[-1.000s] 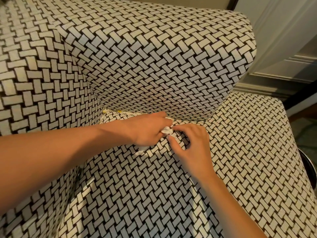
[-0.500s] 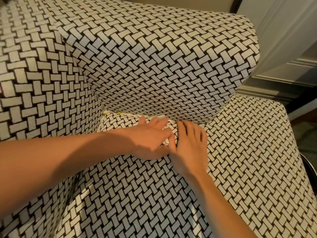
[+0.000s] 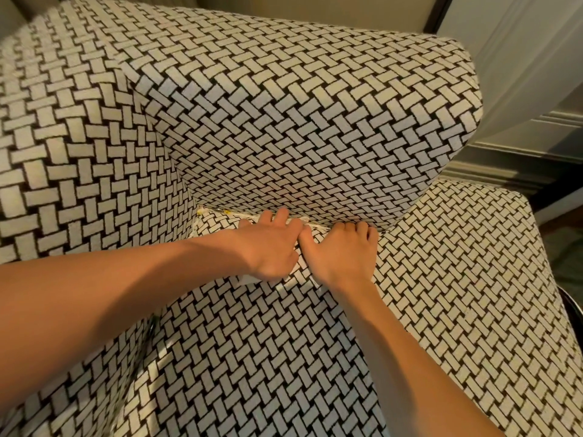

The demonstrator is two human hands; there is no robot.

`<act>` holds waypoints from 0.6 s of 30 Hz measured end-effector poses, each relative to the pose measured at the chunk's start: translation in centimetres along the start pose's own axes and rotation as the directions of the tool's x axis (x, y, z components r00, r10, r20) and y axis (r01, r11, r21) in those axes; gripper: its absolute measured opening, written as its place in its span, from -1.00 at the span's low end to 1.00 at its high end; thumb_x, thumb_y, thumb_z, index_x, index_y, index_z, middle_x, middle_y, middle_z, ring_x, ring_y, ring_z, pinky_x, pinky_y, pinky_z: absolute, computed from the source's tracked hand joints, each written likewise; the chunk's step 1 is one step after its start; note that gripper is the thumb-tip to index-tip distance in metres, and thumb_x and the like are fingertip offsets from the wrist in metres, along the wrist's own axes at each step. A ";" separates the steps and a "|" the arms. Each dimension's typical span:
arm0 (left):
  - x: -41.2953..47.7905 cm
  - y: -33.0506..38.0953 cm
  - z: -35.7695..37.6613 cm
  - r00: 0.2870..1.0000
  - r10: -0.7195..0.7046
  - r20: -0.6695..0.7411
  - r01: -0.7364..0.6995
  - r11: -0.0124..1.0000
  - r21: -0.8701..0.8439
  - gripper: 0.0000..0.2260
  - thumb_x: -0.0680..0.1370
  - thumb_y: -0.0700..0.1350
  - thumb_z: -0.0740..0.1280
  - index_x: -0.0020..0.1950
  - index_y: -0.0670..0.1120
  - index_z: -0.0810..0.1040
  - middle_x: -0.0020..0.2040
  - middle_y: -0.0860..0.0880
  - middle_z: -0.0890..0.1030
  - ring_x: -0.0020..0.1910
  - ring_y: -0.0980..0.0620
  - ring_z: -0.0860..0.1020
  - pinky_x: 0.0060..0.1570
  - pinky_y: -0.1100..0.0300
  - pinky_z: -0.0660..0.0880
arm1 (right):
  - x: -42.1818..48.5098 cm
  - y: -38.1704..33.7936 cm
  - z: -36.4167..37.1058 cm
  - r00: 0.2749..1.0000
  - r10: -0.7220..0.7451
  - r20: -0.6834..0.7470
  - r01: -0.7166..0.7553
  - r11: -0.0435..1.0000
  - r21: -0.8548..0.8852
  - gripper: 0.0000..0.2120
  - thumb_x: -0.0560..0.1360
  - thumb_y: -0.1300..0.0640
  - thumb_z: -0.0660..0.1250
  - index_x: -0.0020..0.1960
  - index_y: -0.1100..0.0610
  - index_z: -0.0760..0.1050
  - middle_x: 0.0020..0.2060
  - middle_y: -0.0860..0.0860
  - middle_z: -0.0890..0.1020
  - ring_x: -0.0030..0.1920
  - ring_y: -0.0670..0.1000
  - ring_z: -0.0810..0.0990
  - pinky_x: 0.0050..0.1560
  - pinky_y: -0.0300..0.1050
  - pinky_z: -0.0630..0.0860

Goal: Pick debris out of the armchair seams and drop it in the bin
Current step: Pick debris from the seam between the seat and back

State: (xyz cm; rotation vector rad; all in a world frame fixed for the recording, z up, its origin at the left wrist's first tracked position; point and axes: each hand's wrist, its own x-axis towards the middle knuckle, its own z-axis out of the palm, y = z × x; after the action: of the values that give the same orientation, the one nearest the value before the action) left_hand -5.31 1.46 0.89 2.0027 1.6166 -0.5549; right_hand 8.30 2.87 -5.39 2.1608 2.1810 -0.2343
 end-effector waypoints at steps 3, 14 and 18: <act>0.2 -0.2 0.2 1.000 0.006 -0.013 -0.006 1.000 0.017 -0.48 0.67 0.02 0.07 0.59 0.01 -0.02 0.57 -0.08 0.05 0.52 -0.17 0.13 0.45 -0.26 0.21 | 0.1 -0.2 0.2 1.000 -0.008 0.004 0.008 1.000 -0.020 -0.17 0.54 -0.37 -0.21 0.13 0.23 0.57 0.09 0.22 0.62 0.18 0.21 0.47 0.35 0.18 0.27; 0.8 0.1 0.1 0.965 0.205 -0.161 -0.245 0.925 -0.291 -0.86 0.61 -0.23 0.14 0.13 -0.03 0.30 0.11 0.02 0.31 0.13 0.01 0.36 0.23 0.05 0.45 | -2.8 2.6 2.0 0.975 -0.140 -0.175 0.157 0.983 0.091 -0.41 0.64 -0.23 -0.12 0.25 0.19 0.42 0.20 0.12 0.51 0.31 0.15 0.38 0.49 0.15 0.20; 1.1 0.6 -0.3 0.960 0.162 -0.229 -0.259 0.827 -0.500 -0.77 0.65 -0.31 0.10 0.19 -0.02 0.36 0.07 0.09 0.34 -0.08 0.15 0.42 -0.22 0.33 0.44 | -3.8 3.8 2.0 0.954 -0.231 -0.193 0.262 0.952 0.160 -0.41 0.64 -0.17 -0.04 0.49 0.19 0.31 0.44 0.12 0.40 0.50 0.13 0.25 0.56 0.16 0.12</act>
State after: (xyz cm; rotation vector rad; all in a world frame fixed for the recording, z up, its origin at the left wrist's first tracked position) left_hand -4.52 2.39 0.51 1.8020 1.4146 0.1536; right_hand 12.01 -1.18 -7.04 2.0584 2.6289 -0.2811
